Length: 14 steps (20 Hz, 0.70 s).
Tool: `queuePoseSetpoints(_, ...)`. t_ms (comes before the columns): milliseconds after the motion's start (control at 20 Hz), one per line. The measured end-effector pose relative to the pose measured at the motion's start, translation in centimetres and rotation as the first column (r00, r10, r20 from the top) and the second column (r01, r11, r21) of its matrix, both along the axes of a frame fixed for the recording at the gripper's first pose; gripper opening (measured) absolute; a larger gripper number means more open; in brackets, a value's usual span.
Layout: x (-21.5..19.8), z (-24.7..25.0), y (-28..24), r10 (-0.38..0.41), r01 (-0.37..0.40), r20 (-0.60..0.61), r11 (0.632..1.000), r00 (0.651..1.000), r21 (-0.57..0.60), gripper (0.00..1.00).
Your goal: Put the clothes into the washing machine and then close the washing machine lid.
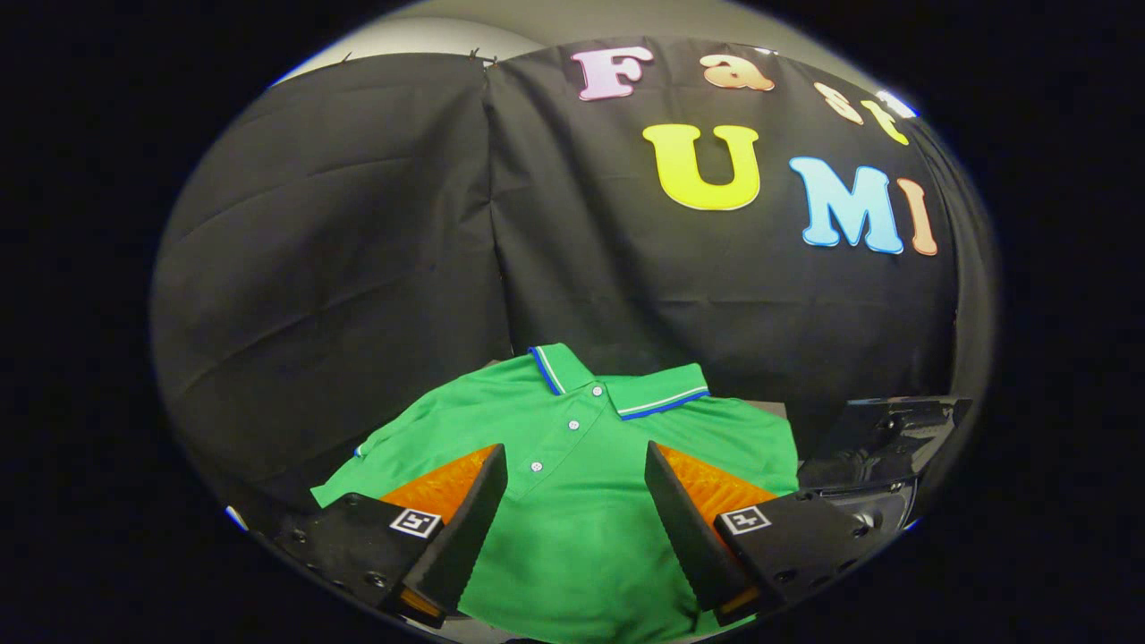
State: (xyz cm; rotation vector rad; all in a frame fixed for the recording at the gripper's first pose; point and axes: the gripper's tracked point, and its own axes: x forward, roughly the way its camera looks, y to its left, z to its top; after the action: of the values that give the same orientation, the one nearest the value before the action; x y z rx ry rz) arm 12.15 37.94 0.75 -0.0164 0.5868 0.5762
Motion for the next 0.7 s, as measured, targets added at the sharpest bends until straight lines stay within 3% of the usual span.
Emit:
queuePoseSetpoints(200,0.1,-3.2,1.8,0.026,-0.03,-0.045,0.995,0.999,-0.093,0.98)
queuePoseSetpoints(450,0.3,-5.5,2.7,0.058,-0.068,-0.093,0.991,0.994,-0.114,0.97)
queuePoseSetpoints(600,-0.4,-5.7,2.9,0.079,-0.091,-0.111,0.99,0.991,-0.107,0.92)
queuePoseSetpoints(700,-0.7,-5.5,3.1,0.098,-0.109,-0.118,0.99,0.988,-0.091,0.64)
